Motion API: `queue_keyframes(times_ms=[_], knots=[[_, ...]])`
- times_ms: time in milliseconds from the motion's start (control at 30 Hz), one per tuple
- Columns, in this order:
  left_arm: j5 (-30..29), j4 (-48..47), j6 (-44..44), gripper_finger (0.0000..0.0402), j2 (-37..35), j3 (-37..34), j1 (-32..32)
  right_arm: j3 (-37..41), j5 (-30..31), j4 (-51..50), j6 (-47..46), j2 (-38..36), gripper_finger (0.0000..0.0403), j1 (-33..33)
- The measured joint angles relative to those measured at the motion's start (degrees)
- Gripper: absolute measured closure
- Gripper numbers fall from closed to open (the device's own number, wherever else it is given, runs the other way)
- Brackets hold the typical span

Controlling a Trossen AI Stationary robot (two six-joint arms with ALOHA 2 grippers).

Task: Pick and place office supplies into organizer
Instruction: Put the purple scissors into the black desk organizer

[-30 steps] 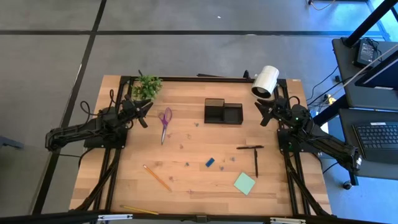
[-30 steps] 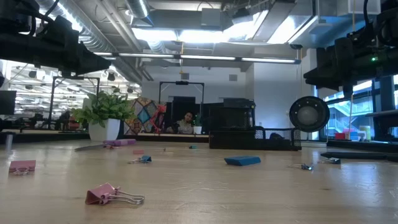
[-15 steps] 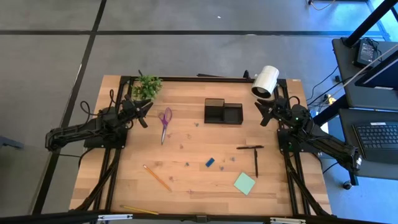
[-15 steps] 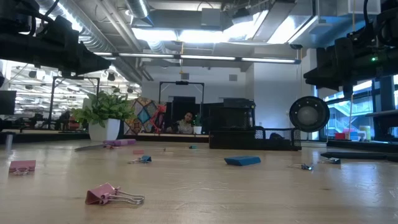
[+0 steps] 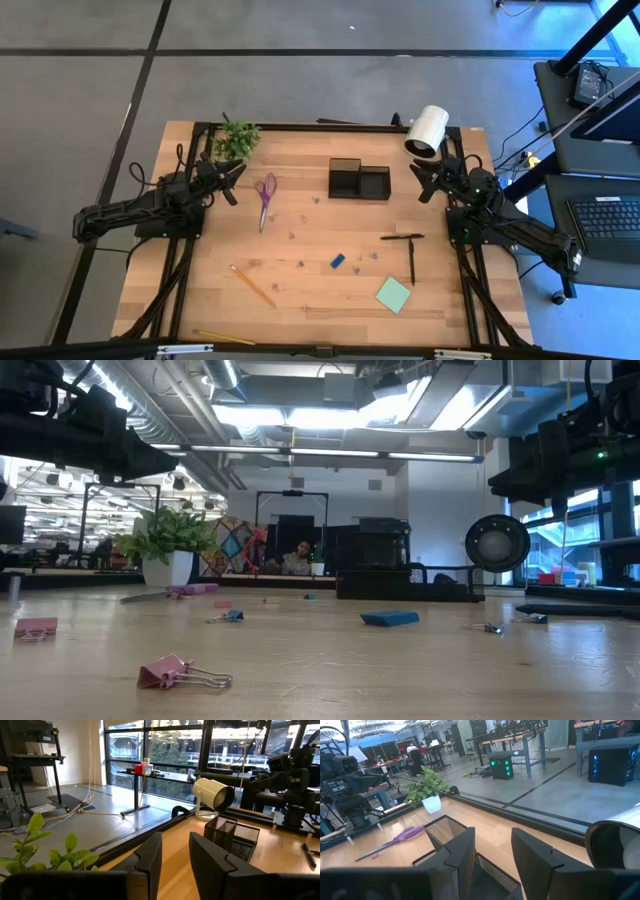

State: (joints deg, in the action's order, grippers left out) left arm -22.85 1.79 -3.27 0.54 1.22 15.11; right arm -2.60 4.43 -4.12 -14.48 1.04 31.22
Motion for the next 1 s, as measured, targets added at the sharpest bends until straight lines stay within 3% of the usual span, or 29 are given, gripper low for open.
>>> queue_keyframes(times_ms=[600,733,1000], knots=[[0.0,0.0,-0.6,0.0309,0.0,0.0,0.0,-0.8,-0.7,-0.2,4.6,0.1,0.027,0.0],[0.0,0.0,-0.9,0.0305,0.0,0.0,0.0,-4.4,-4.3,-0.5,7.1,0.8,0.027,0.0],[2.5,-0.1,-6.3,0.0252,0.0,0.0,0.0,-14.5,-2.8,-8.5,8.9,9.2,0.027,0.0]])
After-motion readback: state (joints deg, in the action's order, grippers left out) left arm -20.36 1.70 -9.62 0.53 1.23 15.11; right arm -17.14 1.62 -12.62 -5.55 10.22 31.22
